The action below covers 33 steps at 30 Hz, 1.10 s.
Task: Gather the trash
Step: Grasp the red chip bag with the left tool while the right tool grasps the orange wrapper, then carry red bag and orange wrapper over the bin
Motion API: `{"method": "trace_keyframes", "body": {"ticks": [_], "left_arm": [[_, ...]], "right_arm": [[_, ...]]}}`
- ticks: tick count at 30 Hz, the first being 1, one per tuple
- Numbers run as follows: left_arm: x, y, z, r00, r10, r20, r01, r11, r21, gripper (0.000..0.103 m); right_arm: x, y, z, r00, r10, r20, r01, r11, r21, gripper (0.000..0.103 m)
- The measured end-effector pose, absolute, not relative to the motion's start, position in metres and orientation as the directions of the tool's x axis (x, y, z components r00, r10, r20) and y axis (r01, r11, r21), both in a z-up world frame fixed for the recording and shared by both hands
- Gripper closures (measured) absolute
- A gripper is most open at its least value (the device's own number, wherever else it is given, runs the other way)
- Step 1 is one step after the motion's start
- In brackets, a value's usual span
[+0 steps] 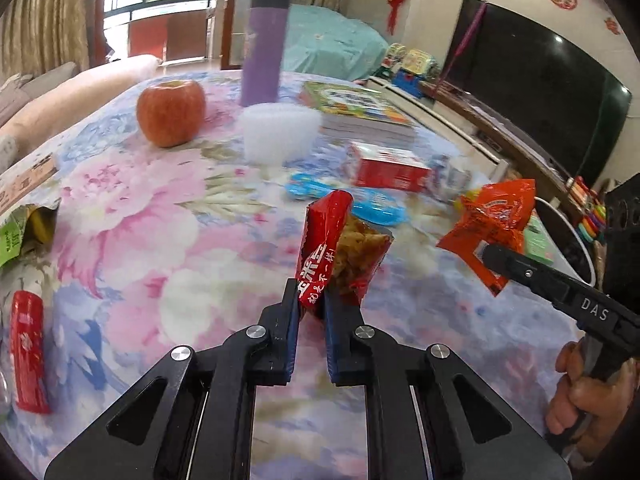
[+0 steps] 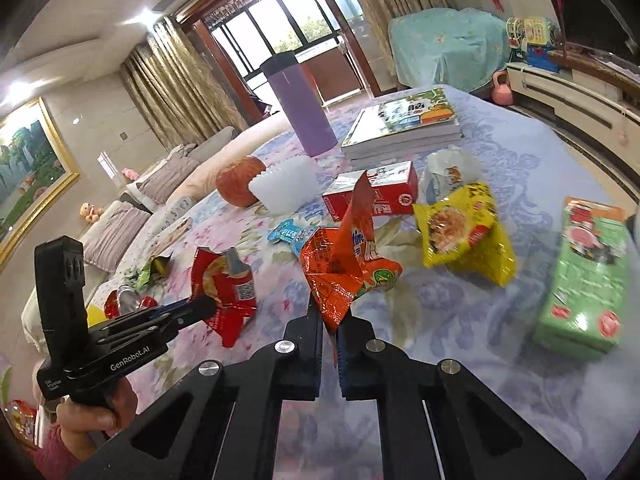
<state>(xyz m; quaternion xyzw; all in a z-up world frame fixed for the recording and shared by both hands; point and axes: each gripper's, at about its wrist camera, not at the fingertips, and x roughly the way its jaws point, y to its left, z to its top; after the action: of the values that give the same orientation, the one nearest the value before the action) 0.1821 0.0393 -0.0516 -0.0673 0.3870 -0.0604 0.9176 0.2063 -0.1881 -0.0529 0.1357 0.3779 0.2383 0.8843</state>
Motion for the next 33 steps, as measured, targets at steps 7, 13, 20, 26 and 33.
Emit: {"method": "trace_keyframes", "body": {"ticks": [7,13,20,26,33], "left_arm": [[0.163,-0.003,-0.035,0.699,-0.242,-0.673,0.158,0.970,-0.185,0.093],[0.155,-0.043,-0.023,0.689,-0.307,-0.657,0.252,0.951,-0.179,0.093],[0.155,-0.081,-0.017,0.659,-0.371,-0.654,0.329,0.924,-0.192,0.093],[0.158,-0.113,-0.013,0.640,-0.406,-0.652,0.381,0.905,-0.189,0.093],[0.161,-0.146,-0.011,0.618,-0.437,-0.654,0.429,0.884,-0.186,0.093]], "right_arm": [[0.181,-0.217,-0.044,0.632,0.494,-0.597,-0.290,0.865,0.409,0.098],[0.159,-0.251,-0.038,0.672,0.450,-0.588,-0.234,0.882,0.408,0.098],[0.143,-0.284,-0.034,0.706,0.391,-0.590,-0.169,0.903,0.396,0.098],[0.134,-0.312,-0.027,0.739,0.348,-0.577,-0.121,0.911,0.394,0.098],[0.127,-0.343,-0.026,0.762,0.293,-0.577,-0.062,0.921,0.385,0.098]]}}
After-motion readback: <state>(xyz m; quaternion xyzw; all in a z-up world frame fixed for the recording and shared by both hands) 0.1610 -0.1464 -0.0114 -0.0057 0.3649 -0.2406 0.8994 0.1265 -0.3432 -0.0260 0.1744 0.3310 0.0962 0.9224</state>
